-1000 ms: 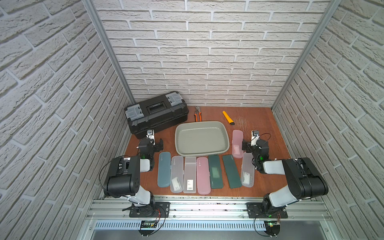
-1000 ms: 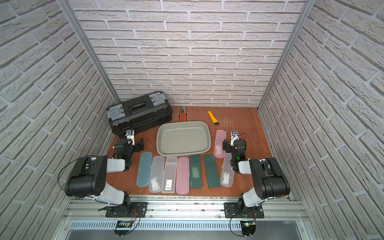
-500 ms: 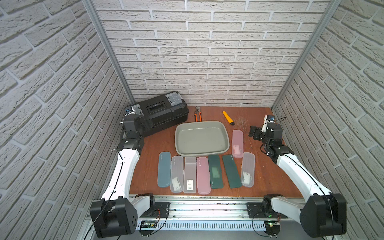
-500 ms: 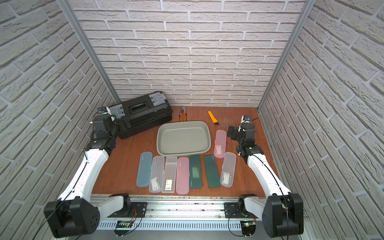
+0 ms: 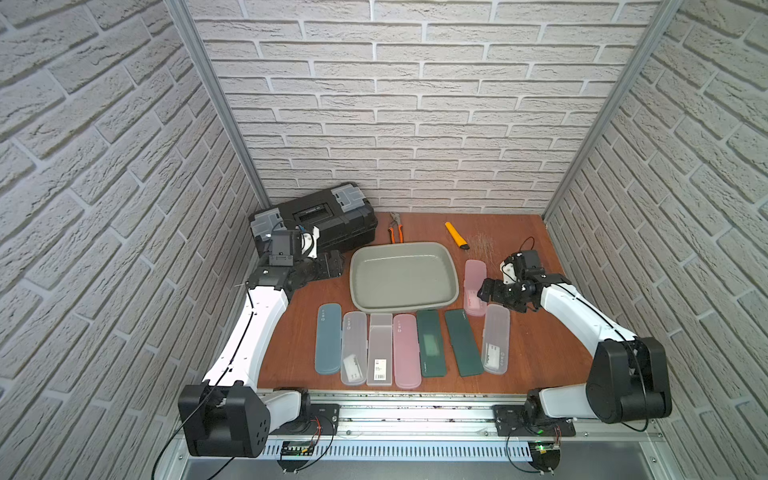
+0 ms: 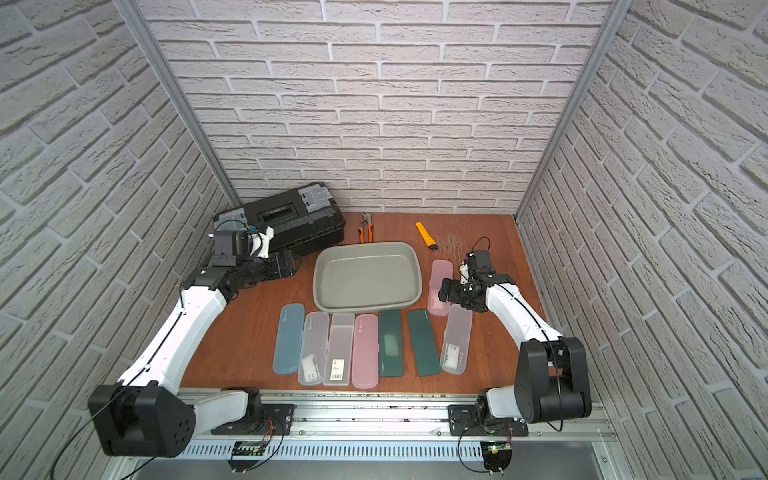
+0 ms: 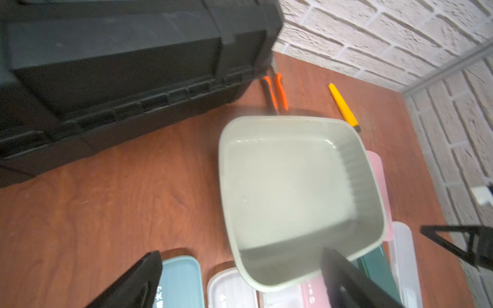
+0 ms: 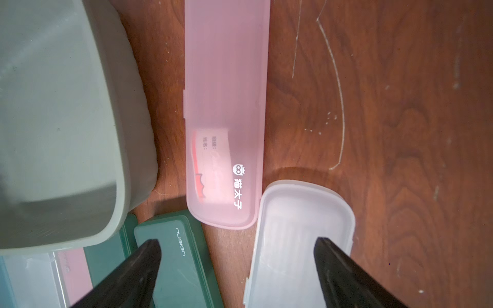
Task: Put the pencil case into the storage box
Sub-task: Pick up the pencil case from the center of the board.
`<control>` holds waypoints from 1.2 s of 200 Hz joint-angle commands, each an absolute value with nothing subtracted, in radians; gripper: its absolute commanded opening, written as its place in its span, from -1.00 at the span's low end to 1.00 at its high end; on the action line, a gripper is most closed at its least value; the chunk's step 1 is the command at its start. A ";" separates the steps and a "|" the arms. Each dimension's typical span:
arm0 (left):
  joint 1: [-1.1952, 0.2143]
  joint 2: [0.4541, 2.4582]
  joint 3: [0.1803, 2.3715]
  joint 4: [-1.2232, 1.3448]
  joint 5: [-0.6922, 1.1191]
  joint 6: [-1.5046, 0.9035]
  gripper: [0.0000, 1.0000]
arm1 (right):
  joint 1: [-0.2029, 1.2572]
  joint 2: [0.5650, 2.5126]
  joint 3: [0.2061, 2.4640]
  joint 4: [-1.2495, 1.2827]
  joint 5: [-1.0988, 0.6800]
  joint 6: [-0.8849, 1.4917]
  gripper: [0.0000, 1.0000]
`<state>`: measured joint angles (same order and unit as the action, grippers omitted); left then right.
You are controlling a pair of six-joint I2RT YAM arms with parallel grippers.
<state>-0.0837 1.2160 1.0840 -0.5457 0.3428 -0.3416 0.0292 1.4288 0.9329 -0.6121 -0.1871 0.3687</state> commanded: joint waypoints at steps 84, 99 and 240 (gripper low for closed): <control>-0.152 1.180 1.073 -0.578 0.287 -0.289 0.97 | 0.124 1.651 1.118 -0.620 -0.032 0.409 0.79; -0.155 1.163 1.059 -0.560 0.305 -0.288 0.97 | 0.130 1.672 1.134 -0.618 -0.033 0.405 0.79; -0.188 1.196 1.072 -0.581 0.274 -0.281 0.97 | 0.190 1.868 1.225 -0.641 0.094 0.435 0.83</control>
<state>-0.1757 1.1954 1.0695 -0.5854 0.2771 -0.3054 0.1837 1.8526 1.2041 -0.6254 0.0338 0.4129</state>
